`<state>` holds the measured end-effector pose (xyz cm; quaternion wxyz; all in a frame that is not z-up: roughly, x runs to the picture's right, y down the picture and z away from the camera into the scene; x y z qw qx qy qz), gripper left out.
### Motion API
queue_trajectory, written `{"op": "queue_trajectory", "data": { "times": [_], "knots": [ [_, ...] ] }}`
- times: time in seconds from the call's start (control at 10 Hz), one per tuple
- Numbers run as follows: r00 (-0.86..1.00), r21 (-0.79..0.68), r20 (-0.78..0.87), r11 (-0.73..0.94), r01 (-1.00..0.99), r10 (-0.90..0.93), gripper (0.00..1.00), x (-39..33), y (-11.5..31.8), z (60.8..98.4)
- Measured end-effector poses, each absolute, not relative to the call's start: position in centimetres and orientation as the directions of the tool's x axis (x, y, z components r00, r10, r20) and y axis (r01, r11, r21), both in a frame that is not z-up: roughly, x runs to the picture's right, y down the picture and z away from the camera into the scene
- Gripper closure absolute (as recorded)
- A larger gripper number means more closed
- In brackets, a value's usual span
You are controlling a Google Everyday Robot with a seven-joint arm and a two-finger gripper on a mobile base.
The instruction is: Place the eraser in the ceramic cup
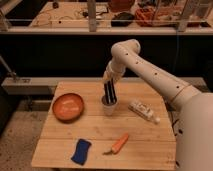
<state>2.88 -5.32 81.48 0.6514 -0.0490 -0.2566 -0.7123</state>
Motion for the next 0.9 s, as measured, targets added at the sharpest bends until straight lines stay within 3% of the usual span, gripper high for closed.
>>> {"op": "queue_trajectory", "data": {
  "times": [0.6, 0.9],
  "knots": [
    [-0.166, 0.311, 0.398, -0.037, 0.950, -0.902, 0.79, 2.87, -5.48, 81.29],
    [-0.174, 0.316, 0.394, -0.045, 0.948, -0.902, 0.71, 2.87, -5.72, 81.09]
  ]
}}
